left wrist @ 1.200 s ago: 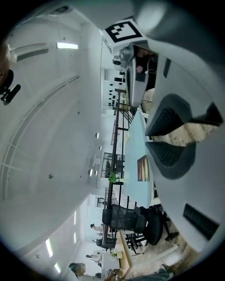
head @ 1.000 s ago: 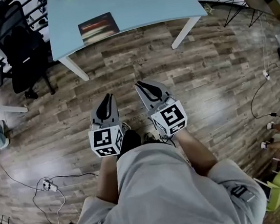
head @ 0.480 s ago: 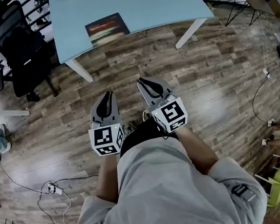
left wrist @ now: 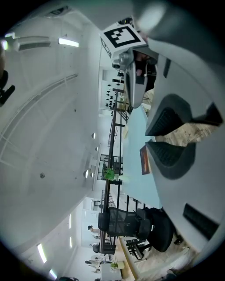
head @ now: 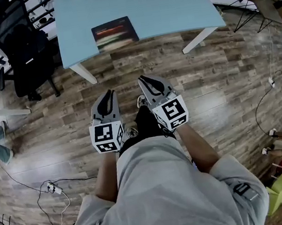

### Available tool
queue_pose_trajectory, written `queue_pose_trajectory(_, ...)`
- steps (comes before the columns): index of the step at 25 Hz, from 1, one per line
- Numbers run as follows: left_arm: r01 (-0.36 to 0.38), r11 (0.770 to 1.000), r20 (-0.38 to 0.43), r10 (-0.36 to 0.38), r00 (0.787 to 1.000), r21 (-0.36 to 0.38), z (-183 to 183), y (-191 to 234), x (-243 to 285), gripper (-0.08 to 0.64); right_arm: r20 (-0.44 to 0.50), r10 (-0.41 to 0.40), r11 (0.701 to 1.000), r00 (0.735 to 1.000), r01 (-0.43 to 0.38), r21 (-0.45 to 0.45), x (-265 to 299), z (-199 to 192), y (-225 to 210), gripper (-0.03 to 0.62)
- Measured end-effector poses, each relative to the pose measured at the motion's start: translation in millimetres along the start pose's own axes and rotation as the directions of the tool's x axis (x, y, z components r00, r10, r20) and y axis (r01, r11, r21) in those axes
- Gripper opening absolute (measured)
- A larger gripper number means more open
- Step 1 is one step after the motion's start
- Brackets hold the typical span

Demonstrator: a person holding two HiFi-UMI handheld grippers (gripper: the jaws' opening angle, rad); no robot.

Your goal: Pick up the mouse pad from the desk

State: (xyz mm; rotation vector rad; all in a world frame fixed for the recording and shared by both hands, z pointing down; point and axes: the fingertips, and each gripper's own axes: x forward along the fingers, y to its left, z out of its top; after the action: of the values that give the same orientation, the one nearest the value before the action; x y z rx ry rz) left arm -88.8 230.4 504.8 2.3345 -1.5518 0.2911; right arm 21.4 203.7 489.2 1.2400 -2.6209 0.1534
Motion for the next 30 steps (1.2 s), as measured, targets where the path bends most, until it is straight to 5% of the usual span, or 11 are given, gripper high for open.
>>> queue_pose_trajectory(15, -0.074, 0.997, -0.095, 0.077, 0.992, 0.033, 22.6, 35.0, 121.6, 0.054, -0.031, 0.070, 0.998, 0.997, -0.070, -0.002, 85.2, 5.2, -101.4, 0.029)
queue_pose_trajectory(30, -0.127, 0.968, -0.271, 0.185, 0.945, 0.219, -20.3, 50.6, 170.2, 0.054, -0.163, 0.132, 0.990, 0.978, -0.138, -0.027, 125.3, -62.4, -143.9, 0.034)
